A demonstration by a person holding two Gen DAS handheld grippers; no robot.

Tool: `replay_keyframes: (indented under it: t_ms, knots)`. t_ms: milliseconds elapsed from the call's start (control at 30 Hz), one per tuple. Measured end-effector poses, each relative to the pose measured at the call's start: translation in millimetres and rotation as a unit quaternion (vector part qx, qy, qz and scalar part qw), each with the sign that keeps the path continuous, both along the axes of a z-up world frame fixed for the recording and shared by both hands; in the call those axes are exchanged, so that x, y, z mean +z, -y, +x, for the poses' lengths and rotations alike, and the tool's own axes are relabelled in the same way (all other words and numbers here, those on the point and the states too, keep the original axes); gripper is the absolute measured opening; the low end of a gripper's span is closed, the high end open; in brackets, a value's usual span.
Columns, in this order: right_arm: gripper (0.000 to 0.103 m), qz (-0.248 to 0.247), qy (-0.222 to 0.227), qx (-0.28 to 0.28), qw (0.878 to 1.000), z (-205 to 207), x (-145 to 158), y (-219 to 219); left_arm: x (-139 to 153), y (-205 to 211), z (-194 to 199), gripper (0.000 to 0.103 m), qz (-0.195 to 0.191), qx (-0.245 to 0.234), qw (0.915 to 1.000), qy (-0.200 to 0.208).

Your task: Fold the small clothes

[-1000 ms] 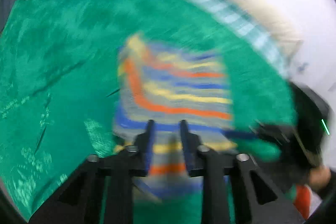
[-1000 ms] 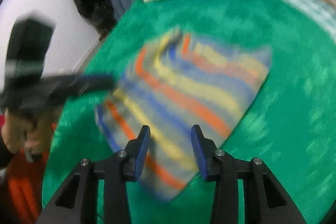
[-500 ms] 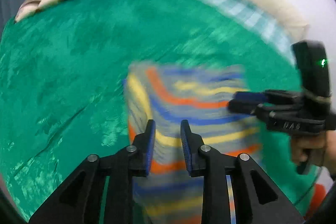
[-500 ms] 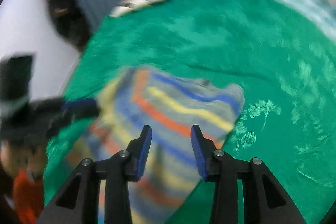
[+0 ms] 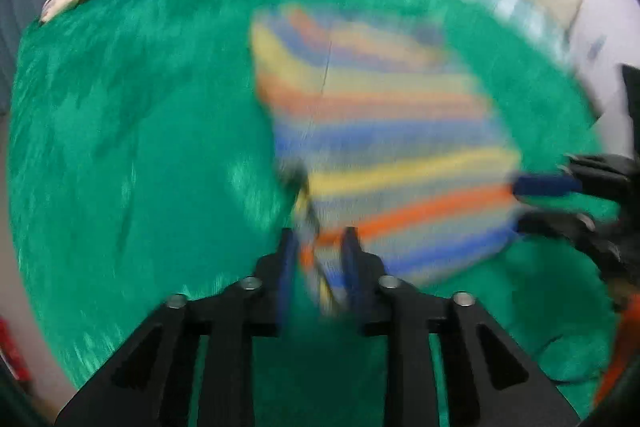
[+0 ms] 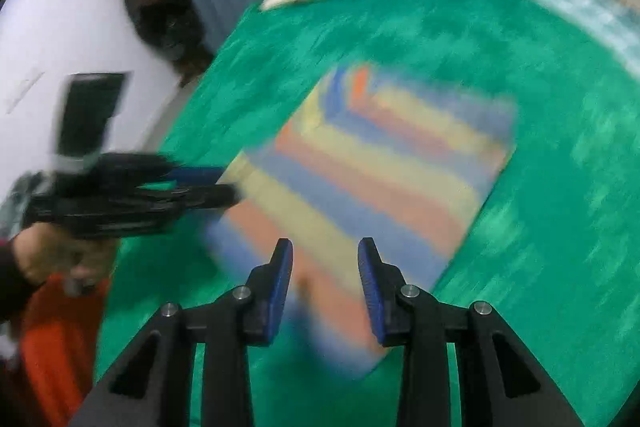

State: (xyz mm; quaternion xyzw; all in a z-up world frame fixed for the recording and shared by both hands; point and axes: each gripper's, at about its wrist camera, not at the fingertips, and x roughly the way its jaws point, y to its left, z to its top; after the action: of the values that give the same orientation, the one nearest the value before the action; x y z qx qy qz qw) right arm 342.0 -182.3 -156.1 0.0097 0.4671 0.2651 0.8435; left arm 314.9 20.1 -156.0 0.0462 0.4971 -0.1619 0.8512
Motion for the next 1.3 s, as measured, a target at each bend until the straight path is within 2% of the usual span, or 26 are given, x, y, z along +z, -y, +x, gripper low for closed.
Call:
replay_keyframes:
  t_ms: [67,133,200,233,267,300,333,367,433,500,600,733,833,1300]
  knots:
    - [0.034,-0.007,-0.072,-0.016,0.997,-26.7,-44.0,-2.7,-5.3,-1.8,-13.0,0.021,-0.001,0.006,0.9999,0.013]
    - [0.034,0.011,-0.068,-0.044,0.997,-43.5,-54.3,3.6,0.2,-1.5,-19.6,0.021,0.001,0.015,0.9997,0.017]
    - [0.034,0.017,-0.067,-0.064,0.996,-51.4,-49.7,8.3,7.7,-6.1,-26.7,0.026,-0.011,0.038,0.9992,0.01]
    - [0.034,0.012,-0.063,-0.082,0.995,-56.8,-43.3,11.3,8.6,-6.1,-31.6,0.038,-0.014,0.05,0.9986,0.009]
    - [0.041,0.008,-0.054,-0.094,0.994,-61.9,-39.0,13.4,14.4,-7.5,-42.8,0.046,-0.02,0.066,0.9976,0.008]
    - [0.047,-0.001,-0.038,-0.114,0.993,-70.2,-31.6,16.7,15.0,-8.8,-46.4,0.06,-0.027,0.071,0.997,0.013]
    - [0.056,-0.009,-0.028,-0.125,0.992,-78.8,-27.1,19.7,16.8,-8.9,-54.5,0.073,-0.035,0.074,0.9964,0.021]
    - [0.063,-0.022,-0.018,-0.142,0.989,-88.6,-22.5,22.1,19.2,-7.5,-65.1,0.078,-0.04,0.076,0.9958,0.03]
    - [0.066,-0.045,-0.009,-0.166,0.985,-105.1,-15.6,20.3,20.0,1.4,-82.8,0.09,-0.04,0.077,0.9952,0.045]
    - [0.069,-0.06,-0.012,-0.178,0.982,-109.7,-12.7,24.6,13.9,12.5,-92.6,0.093,-0.029,0.079,0.995,0.054]
    - [0.071,-0.079,-0.01,-0.198,0.977,-120.5,-13.2,18.9,0.7,17.8,-97.4,0.093,-0.024,0.087,0.9949,0.044]
    - [0.086,-0.125,0.016,-0.222,0.967,-142.0,-8.5,16.4,-20.8,23.5,-109.7,0.097,0.009,0.087,0.9951,0.046]
    - [0.086,-0.133,0.02,-0.236,0.962,-149.5,-11.0,22.7,-25.6,31.7,-111.1,0.102,0.031,0.077,0.9951,0.054]
    - [0.086,-0.146,0.022,-0.258,0.955,-173.0,-17.5,35.9,-32.4,38.8,-114.8,0.103,0.054,0.078,0.9934,0.065]
